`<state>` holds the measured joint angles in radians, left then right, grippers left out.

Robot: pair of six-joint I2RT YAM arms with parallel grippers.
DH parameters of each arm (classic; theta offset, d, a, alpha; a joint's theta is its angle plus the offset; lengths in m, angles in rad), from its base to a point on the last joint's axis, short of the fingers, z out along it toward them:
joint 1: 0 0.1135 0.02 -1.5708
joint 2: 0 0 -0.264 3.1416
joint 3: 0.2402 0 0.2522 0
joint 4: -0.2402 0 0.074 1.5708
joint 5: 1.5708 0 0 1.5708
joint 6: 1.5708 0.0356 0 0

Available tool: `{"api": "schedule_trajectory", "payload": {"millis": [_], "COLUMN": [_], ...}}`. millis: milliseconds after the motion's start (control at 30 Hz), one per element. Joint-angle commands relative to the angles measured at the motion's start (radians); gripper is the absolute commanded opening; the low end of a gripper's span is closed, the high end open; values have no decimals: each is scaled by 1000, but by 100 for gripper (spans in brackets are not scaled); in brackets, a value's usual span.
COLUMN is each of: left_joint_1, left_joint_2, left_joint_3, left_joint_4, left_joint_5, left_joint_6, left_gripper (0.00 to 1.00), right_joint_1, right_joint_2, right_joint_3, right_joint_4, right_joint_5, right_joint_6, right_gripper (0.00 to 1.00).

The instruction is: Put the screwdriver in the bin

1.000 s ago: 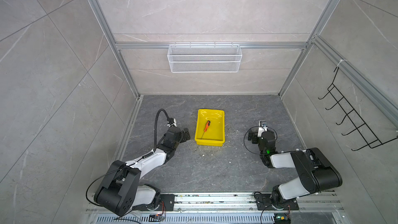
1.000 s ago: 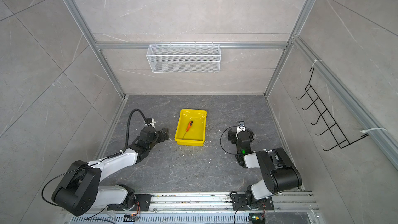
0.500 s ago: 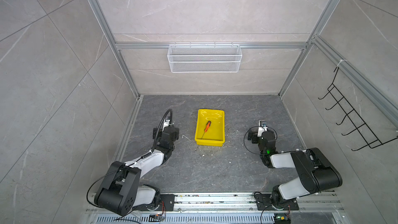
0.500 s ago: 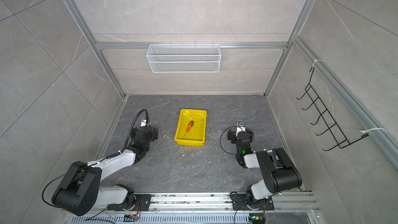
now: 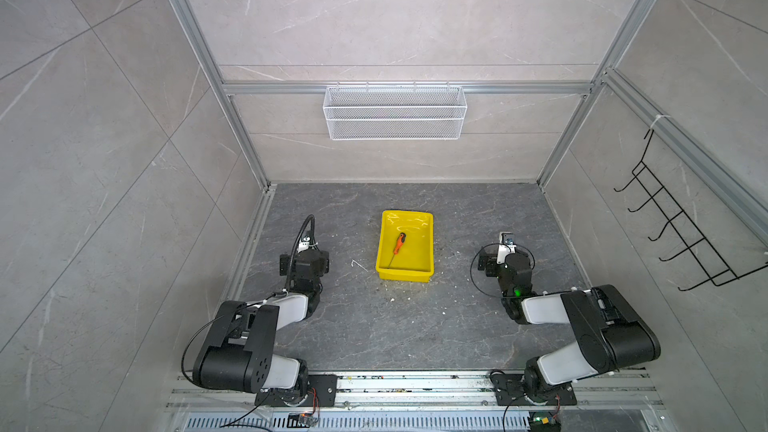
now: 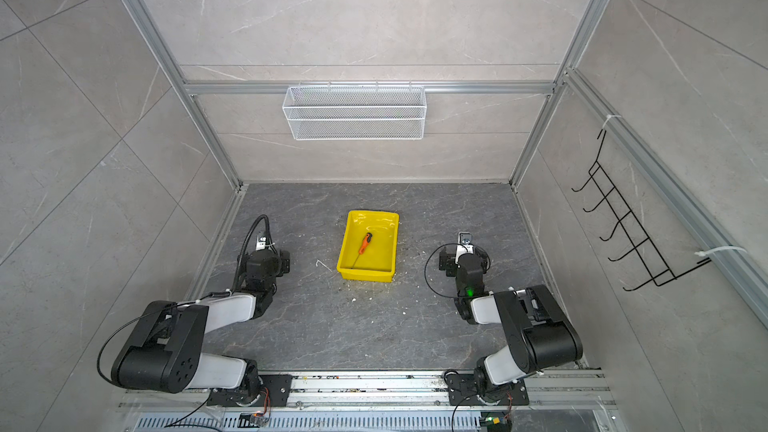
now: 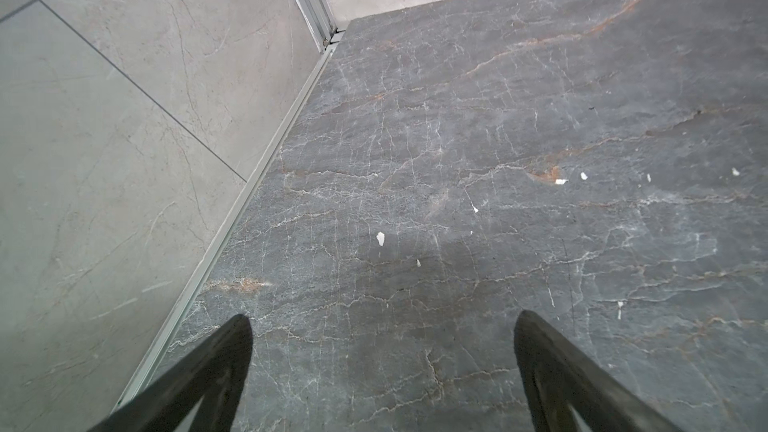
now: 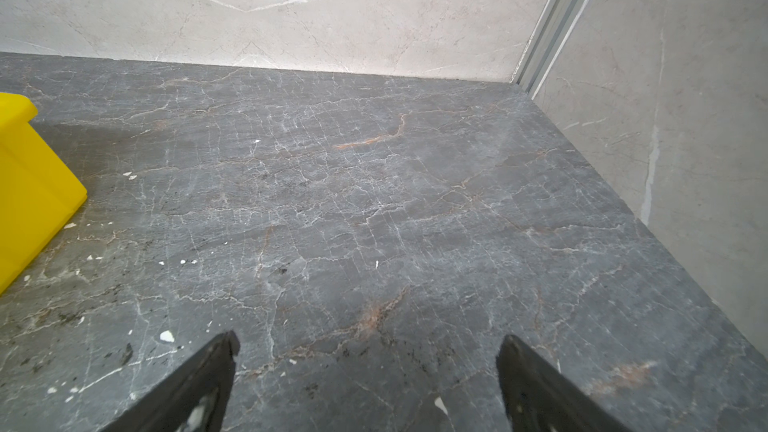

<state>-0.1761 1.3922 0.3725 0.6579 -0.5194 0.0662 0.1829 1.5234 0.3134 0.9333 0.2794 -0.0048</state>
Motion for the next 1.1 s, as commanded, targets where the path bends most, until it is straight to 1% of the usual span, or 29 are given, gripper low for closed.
{"api": "schedule_trajectory", "payload": {"millis": [0,33,167,367,433,500,533,600,667,733,800,900,967,1000,1067], "left_joint_1": [2,1,3,24,42,63,63,74,78,83,94,125,160,175,179], "left_joint_2": [-70,-76,-91,-91,-32,58,74,36,59,44,60,68,78,81,80], "left_joint_3": [-53,-63,-92,-103,-93,-66,-62,-71,-98,-80,-55,-6,37,48,47], "left_joint_4": [113,125,168,189,228,282,311,252,344,281,254,161,86,67,66], "left_joint_5": [43,65,84,107,113,71,65,90,94,109,127,193,261,284,288], "left_joint_6": [-14,-14,-7,-10,-6,-25,-12,-44,-32,-46,-46,-62,-76,-86,-88], "left_gripper": [100,100,100,100,100,100,100,100,100,100,100,100,100,100,100], "right_joint_1": [-5,-5,-5,-8,-10,-10,-11,-11,-11,-11,-11,-11,-11,-10,-11], "right_joint_2": [0,0,-1,0,0,0,0,0,0,0,0,0,0,0,0], "right_joint_3": [18,18,21,25,24,24,24,24,23,23,23,23,23,24,24], "right_joint_4": [12,11,8,0,1,0,1,1,0,2,2,2,0,1,1], "right_joint_5": [-9,-9,-14,-23,-23,-23,-22,-22,-22,-23,-23,-23,-23,-24,-25], "right_joint_6": [-8,-8,-6,-4,-5,-5,-4,-5,-5,-4,-5,-4,-4,-5,-5], "right_gripper": [99,99,99,99,99,99,99,99,99,99,99,99,99,99,99]}}
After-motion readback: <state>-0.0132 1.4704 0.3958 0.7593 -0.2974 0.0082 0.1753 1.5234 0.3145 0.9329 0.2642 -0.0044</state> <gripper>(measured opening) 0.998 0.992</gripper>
